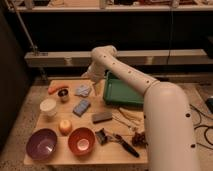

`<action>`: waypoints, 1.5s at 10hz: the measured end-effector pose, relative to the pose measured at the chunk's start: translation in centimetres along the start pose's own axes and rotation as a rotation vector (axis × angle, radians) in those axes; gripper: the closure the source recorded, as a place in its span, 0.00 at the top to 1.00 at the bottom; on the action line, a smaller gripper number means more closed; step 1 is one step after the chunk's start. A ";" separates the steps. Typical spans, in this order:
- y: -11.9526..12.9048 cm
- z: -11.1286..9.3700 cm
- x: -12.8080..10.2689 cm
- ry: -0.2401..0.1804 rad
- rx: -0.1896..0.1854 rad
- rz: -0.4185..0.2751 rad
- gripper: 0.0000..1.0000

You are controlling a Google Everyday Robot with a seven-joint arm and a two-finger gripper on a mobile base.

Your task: Place towel in table surface

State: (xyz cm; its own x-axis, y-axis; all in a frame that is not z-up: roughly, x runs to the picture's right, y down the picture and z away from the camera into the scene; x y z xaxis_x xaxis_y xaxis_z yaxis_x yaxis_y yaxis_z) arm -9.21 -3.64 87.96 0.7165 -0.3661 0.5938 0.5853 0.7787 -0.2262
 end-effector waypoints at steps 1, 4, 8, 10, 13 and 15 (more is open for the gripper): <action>-0.3 0.4 0.3 0.000 0.004 0.000 0.80; -2.8 3.0 2.5 -0.023 -0.004 -0.005 0.80; -3.8 5.4 3.6 -0.052 -0.032 -0.011 0.80; -4.1 6.6 3.1 -0.063 -0.047 -0.026 0.80; -4.5 7.9 2.3 -0.062 -0.069 -0.057 0.80; -4.3 8.7 1.9 -0.057 -0.084 -0.075 0.80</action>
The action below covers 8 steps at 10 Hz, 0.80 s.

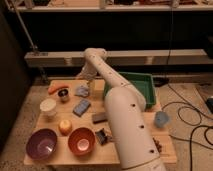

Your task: Place towel in table surface

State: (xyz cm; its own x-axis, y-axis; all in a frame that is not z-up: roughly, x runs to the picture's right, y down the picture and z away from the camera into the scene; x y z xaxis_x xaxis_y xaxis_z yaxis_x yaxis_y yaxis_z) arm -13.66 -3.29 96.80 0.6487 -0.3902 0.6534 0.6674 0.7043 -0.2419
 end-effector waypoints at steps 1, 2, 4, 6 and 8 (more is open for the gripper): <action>0.1 0.4 -0.1 0.005 -0.006 -0.008 0.80; 0.2 0.8 -0.2 0.008 -0.012 -0.015 0.80; 0.3 1.5 -0.2 0.012 -0.023 -0.026 0.80; 0.4 2.1 -0.2 0.016 -0.033 -0.036 0.80; 0.5 3.0 -0.1 0.016 -0.052 -0.055 0.80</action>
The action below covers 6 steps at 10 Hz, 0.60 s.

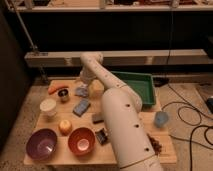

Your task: Place towel in table surface

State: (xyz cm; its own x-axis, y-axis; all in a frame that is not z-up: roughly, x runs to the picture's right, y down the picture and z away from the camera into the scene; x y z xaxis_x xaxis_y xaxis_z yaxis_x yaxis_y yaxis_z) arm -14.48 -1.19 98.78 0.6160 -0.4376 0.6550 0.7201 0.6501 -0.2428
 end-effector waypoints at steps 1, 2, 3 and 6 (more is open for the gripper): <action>0.0 0.4 0.1 -0.003 -0.008 -0.007 0.80; 0.0 0.8 0.1 -0.007 -0.018 -0.013 0.80; 0.0 1.1 0.2 -0.011 -0.025 -0.017 0.80; 0.1 1.9 0.3 -0.029 -0.035 -0.023 0.80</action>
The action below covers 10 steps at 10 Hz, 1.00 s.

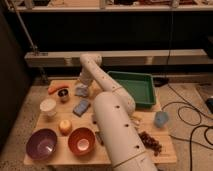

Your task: Place towel in table surface

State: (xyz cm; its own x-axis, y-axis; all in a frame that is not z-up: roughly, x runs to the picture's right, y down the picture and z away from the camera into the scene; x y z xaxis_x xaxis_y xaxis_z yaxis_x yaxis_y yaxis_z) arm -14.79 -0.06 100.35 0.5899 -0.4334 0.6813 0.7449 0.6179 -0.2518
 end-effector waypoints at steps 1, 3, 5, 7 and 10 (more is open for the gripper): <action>0.0 -0.1 0.0 0.000 0.001 -0.001 0.80; 0.0 0.0 0.0 0.001 0.000 -0.001 0.71; 0.0 0.0 0.0 0.001 0.000 -0.001 0.53; 0.0 -0.1 0.0 0.001 0.000 -0.001 0.33; 0.0 -0.1 0.0 0.001 0.000 -0.001 0.04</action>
State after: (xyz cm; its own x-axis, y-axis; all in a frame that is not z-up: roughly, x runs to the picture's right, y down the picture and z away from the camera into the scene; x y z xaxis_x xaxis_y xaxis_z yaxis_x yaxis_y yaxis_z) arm -14.75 -0.11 100.34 0.5894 -0.4348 0.6809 0.7456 0.6173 -0.2512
